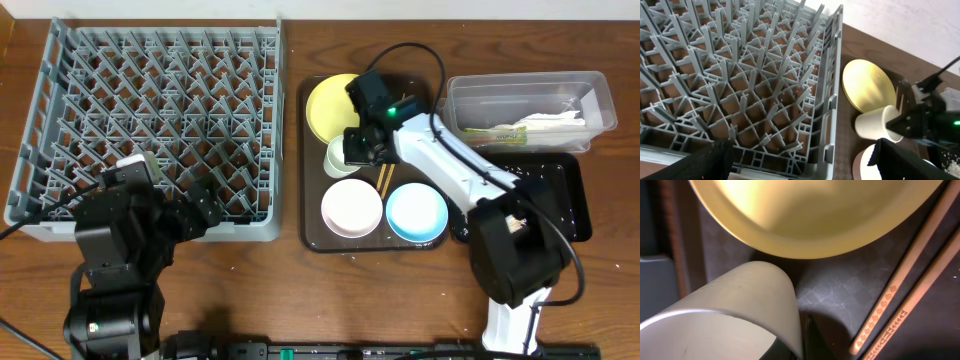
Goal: Sort waste into correct bins and load items into the dishwasher
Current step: 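Lift the white cup and bring it toward the left gripper over the rack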
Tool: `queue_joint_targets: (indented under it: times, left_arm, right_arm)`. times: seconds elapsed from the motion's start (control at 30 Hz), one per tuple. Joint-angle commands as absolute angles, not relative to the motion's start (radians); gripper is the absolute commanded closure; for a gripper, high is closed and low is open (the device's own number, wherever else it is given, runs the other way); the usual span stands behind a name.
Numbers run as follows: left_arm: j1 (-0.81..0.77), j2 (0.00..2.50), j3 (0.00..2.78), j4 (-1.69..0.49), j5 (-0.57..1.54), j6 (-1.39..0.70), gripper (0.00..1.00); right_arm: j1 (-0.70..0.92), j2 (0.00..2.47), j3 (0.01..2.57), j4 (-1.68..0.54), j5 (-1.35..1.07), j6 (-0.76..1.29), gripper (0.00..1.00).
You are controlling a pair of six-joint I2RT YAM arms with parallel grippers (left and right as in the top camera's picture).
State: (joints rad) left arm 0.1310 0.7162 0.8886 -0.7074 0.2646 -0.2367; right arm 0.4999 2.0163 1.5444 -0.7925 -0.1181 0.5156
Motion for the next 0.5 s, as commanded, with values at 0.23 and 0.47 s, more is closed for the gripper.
queue_joint_targets:
  times: [0.23, 0.47]
  left_arm:
    - [0.137, 0.776, 0.907, -0.643, 0.519, -0.381, 0.08]
    - [0.137, 0.968, 0.907, -0.483, 0.863, -0.707, 0.08]
  right_arm:
    - [0.209, 1.760, 1.560, -0.774, -0.533, 0.489, 0.99]
    - [0.105, 1.758, 1.559, -0.754, -0.834, 0.430, 0.99]
